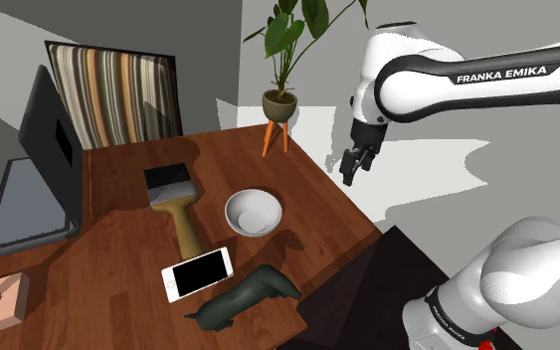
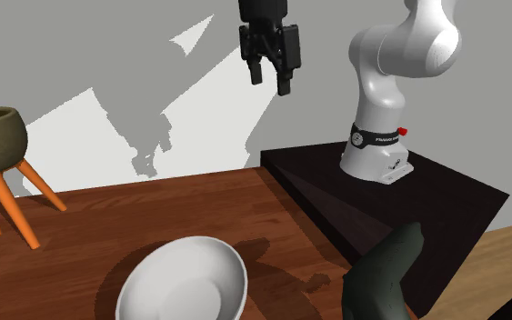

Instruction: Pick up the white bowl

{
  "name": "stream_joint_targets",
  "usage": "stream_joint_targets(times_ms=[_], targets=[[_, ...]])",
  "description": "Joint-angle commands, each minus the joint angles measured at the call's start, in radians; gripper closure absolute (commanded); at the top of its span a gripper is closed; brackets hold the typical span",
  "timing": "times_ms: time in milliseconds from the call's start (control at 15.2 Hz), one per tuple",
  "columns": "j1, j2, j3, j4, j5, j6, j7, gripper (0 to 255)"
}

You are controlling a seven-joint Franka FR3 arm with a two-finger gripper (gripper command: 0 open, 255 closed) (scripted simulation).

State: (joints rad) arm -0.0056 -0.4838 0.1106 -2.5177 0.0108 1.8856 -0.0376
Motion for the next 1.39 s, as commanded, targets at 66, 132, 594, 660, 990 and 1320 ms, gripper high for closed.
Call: stream_joint_targets(times_ms=[66,132,594,660,990,1320], targets=[[-0.001,0.123,0.013,0.022,0.0,0.115,0.017,0],[-0.001,0.161,0.017,0.031,-0.001,0.147,0.023,0],[-0.001,0.436,0.038,0.134,-0.024,0.342,0.069,0],[-0.001,0.475,0.04,0.155,-0.03,0.365,0.076,0],[0.009,0.673,0.042,0.275,-0.062,0.458,0.113,0],[0.028,0.868,0.033,0.428,-0.092,0.517,0.143,0]])
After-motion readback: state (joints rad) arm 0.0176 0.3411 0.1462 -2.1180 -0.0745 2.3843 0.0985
